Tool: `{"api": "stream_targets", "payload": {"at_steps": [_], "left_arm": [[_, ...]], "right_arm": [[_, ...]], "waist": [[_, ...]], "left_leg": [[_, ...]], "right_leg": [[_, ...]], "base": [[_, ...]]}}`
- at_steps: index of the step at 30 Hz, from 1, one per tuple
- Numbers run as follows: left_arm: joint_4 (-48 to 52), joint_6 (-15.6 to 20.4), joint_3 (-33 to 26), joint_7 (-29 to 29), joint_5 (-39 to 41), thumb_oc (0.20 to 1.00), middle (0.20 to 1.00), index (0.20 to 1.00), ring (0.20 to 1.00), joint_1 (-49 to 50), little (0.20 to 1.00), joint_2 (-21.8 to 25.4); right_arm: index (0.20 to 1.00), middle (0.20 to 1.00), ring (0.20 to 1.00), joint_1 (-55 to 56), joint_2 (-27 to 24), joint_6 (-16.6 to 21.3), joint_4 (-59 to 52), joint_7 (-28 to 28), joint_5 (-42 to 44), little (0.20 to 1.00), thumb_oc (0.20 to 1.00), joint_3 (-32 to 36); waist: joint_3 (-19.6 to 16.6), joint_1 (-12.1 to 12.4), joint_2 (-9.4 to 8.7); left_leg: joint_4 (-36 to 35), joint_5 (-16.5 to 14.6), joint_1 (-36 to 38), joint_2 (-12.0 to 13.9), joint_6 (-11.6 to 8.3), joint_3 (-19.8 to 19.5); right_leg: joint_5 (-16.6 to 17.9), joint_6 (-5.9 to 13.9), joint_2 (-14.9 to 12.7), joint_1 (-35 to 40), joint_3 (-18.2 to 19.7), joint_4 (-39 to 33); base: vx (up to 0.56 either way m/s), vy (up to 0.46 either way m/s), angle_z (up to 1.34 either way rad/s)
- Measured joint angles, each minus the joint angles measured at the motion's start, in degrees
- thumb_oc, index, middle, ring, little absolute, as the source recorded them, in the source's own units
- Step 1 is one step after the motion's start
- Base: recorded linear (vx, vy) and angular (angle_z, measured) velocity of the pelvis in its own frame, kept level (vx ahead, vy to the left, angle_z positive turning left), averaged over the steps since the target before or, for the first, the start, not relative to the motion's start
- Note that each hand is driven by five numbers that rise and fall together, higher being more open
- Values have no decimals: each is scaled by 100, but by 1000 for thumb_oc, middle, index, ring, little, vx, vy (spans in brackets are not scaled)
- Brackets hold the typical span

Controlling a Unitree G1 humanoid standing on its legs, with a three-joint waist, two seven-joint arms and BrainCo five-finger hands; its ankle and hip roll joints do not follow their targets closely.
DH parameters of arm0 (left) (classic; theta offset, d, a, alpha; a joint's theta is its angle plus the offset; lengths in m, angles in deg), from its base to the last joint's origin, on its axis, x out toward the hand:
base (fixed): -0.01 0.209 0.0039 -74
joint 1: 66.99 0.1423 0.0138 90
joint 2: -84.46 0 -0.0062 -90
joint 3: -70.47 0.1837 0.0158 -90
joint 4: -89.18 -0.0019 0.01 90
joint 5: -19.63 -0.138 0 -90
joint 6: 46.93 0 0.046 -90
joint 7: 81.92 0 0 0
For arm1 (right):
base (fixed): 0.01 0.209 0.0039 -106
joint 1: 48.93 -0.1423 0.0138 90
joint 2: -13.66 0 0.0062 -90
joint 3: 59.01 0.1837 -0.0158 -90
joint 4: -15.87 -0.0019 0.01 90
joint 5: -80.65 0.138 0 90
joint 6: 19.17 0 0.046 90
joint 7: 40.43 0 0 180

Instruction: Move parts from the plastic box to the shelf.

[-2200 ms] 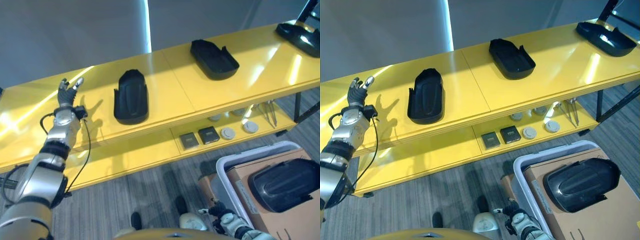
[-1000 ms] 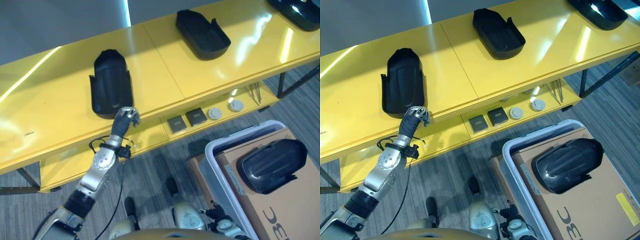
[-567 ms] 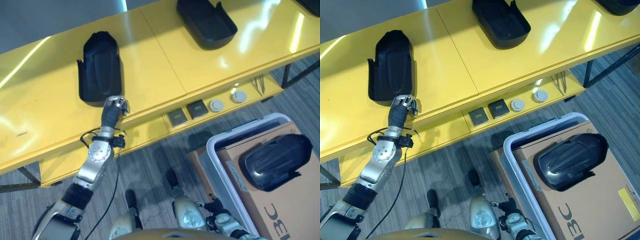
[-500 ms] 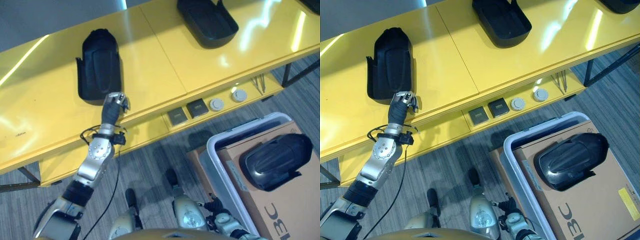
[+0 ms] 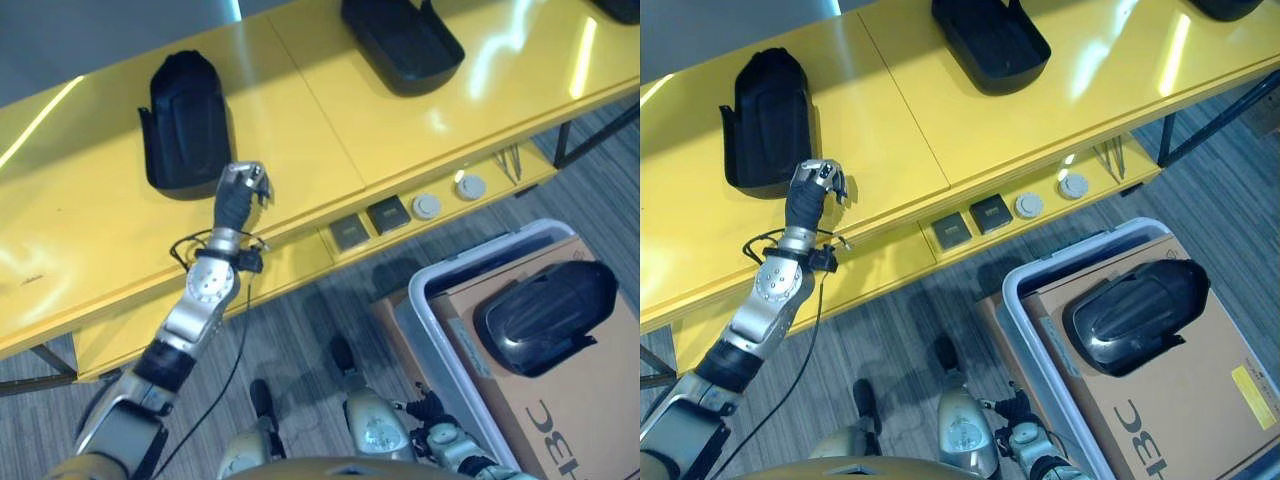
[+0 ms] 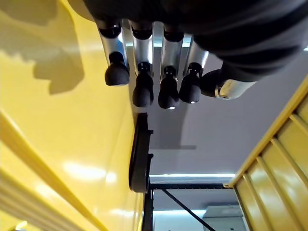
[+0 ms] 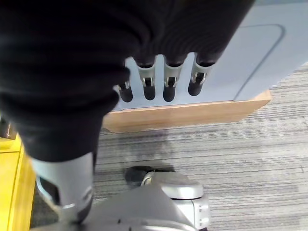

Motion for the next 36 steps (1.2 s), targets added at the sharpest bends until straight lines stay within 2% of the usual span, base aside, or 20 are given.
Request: {"api": "stream_targets", "payload": {"at_steps": [1,2,5,9,15,16,17,18,19,20,21,22,23,24,26,29,30,32,34,36], "left_arm": [[146,1,2,-59,3,868,868,868,868,113,868,2],[254,1,-10,-104,5,1000,1000,1000,1000,205,1000,1],[635,3,-52,-363,58,1000,1000,1000,1000,672,1000,-6],[832,4,-82,-554,128,1000,1000,1000,1000,1363,1000,14],[809,7,-4,-571,-2,1000,1000,1000,1000,1258,1000,205],[754,86,72,-437,-231,1000,1000,1000,1000,1207,1000,281],[618,122,150,-334,-441,1000,1000,1000,1000,1173,1000,382],[324,149,118,-236,-616,1000,1000,1000,1000,1126,1000,550],[206,128,89,-198,-692,1000,1000,1000,1000,1131,1000,660],[57,105,12,-145,-790,1000,1000,1000,1000,1134,1000,650],[3,55,-8,-140,-852,1000,1000,1000,1000,1152,1000,596],[11,55,-26,-139,-923,1000,1000,1000,1000,1155,1000,539],[99,60,-81,-131,-1001,1000,1000,1000,1000,1186,1000,500],[227,88,-291,-131,-1135,1000,1000,1000,1000,1384,1000,542],[262,90,-542,-107,-1178,1000,1000,1000,1000,1489,1000,517],[306,110,-815,-20,-1237,1000,1000,1000,1000,1536,1000,572],[303,105,-977,-10,-1297,1000,1000,1000,1000,1666,1000,672],[242,100,-1033,3,-1368,1000,1000,1000,1000,1873,1000,545],[61,133,-882,-16,-1522,1000,1000,1000,1000,2051,1000,322],[-57,88,-920,14,-1564,1000,1000,1000,1000,2217,1000,301]], "right_arm": [[1000,1000,1000,7,-10,1,6,1,0,1000,1000,9],[1000,1000,1000,-9,-9,-2,15,-1,1,1000,1000,40],[1000,1000,1000,61,11,-2,23,-10,38,1000,1000,215],[1000,1000,1000,283,31,-3,70,-19,303,1000,1000,618],[1000,1000,1000,888,291,3,96,-13,789,1000,1000,1106],[1000,1000,1000,895,329,12,77,-8,791,1000,1000,1112],[1000,1000,1000,824,406,-13,134,-10,802,1000,1000,1094],[1000,1000,1000,711,503,80,56,25,891,1000,1000,1078],[1000,1000,1000,734,632,101,74,27,916,1000,1000,990],[1000,1000,1000,639,654,115,95,15,923,1000,1000,1061],[1000,1000,1000,573,645,115,214,14,939,1000,1000,1215],[1000,1000,1000,578,600,115,319,18,941,1000,1000,1340],[1000,1000,1000,614,509,60,468,20,935,1000,1000,1343],[1000,1000,1000,772,390,-23,614,17,919,1000,1000,1342],[1000,1000,1000,1012,327,-35,617,17,894,1000,1000,1345],[1000,1000,1000,1106,327,-122,546,17,883,1000,1000,1341],[1000,1000,1000,1127,393,-112,490,20,877,1000,1000,1322],[1000,1000,1000,1056,367,-94,453,18,875,1000,1000,1205],[1000,1000,1000,1003,318,-3,272,17,870,1000,1000,1096],[1000,1000,1000,1016,356,36,55,15,862,1000,1000,1034]], "waist": [[-3,33,-2],[-7,66,-2],[-11,122,-10],[-330,170,-119],[-609,-38,-725],[-594,-17,-792],[-572,-67,-859],[-560,-180,-1030],[-586,-173,-1364],[-434,-87,-1245],[-366,-69,-1015],[-282,-31,-826],[-168,41,-619],[-124,227,-477],[-189,179,-405],[-245,303,-480],[-351,341,-645],[-428,322,-525],[-512,282,-323],[-545,338,-381]], "left_leg": [[-1,-20,78,1,-1,-5],[-1,-37,135,-1,-17,-7],[-2,-123,419,-8,20,-94],[-1,-172,619,-88,60,-167],[0,-166,585,-484,289,-116],[3,-164,553,-491,370,93],[70,-170,498,-557,379,511],[385,-398,280,-603,455,896],[561,-689,281,-835,509,964],[699,-624,137,-734,812,926],[673,-600,159,-515,869,1277],[549,-545,259,-370,867,1444],[420,-443,395,-221,881,1734],[236,-428,660,-154,826,2157],[189,-420,723,-161,757,2265],[180,-290,725,-216,597,2522],[183,-247,768,-298,514,2670],[196,-212,796,-176,393,2659],[438,-182,742,102,200,2462],[1050,-252,589,335,134,2195]], "right_leg": [[-26,11,-7,91,-9,-14],[-69,20,-15,141,-17,-20],[-155,30,-35,485,-108,-17],[-206,45,-115,719,-146,0],[-24,275,-422,635,10,8],[175,538,-413,418,275,83],[706,991,-340,159,558,-1],[950,827,-281,-159,570,-37],[31,1218,-359,-201,132,-43],[-338,673,-378,-345,-44,149],[-367,421,-390,-544,-877,308],[-411,292,-420,-582,-1564,480],[-480,262,-434,-600,-2008,985],[-726,313,-644,-553,-2214,1927],[-1010,451,-849,-230,-2176,2316],[-1026,471,-928,428,-2326,1607],[-729,361,-875,958,-2438,752],[-462,234,-626,1248,-2225,162],[-508,91,-362,1336,-2211,6],[-578,-24,-283,1365,-2065,7]], "base": [[61,54,8],[59,49,6],[29,100,18],[-32,167,11],[-185,209,-10],[-150,63,-107],[-193,179,-174],[-103,155,-196],[-128,182,-200],[-121,93,-178],[-139,46,-158],[-71,66,-128],[-96,35,-167],[-42,31,-146],[-61,-56,-71],[16,-168,-48],[66,-213,-52],[83,-223,-39],[116,-321,-16],[50,-243,-27]]}}
